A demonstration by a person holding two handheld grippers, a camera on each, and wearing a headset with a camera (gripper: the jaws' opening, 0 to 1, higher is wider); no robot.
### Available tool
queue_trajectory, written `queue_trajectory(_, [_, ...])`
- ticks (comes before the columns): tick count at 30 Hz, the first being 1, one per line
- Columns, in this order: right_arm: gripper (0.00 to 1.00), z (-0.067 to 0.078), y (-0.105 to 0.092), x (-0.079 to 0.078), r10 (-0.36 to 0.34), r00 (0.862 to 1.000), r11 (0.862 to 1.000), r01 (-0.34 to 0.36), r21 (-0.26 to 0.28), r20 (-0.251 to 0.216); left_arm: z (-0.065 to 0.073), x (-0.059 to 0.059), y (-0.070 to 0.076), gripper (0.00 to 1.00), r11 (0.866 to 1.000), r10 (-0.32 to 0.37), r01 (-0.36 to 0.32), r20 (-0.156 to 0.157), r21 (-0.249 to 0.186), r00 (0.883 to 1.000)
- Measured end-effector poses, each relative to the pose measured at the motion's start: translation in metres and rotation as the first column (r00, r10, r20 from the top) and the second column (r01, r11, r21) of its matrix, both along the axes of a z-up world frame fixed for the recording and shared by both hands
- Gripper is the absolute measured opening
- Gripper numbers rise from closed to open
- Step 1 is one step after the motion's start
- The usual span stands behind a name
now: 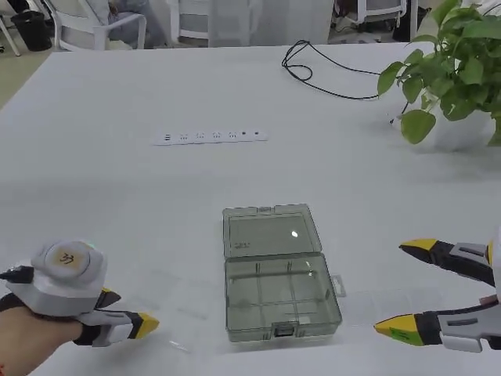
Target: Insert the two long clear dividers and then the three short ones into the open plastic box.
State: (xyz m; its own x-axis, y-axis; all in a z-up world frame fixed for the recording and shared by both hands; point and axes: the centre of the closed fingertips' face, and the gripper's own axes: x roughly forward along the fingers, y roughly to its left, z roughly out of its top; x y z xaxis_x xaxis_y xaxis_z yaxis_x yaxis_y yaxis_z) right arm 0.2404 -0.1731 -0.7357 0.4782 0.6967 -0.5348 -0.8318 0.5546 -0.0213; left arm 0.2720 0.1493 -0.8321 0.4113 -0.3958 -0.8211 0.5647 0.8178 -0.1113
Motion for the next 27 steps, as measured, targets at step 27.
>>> queue_trajectory(27, [0.80,-0.006,-0.002,0.000,-0.014,1.000,1.000,0.015,0.012,-0.011,-0.019,0.005,0.013,0.33,0.980,-0.020,0.040,-0.099,0.197,0.995])
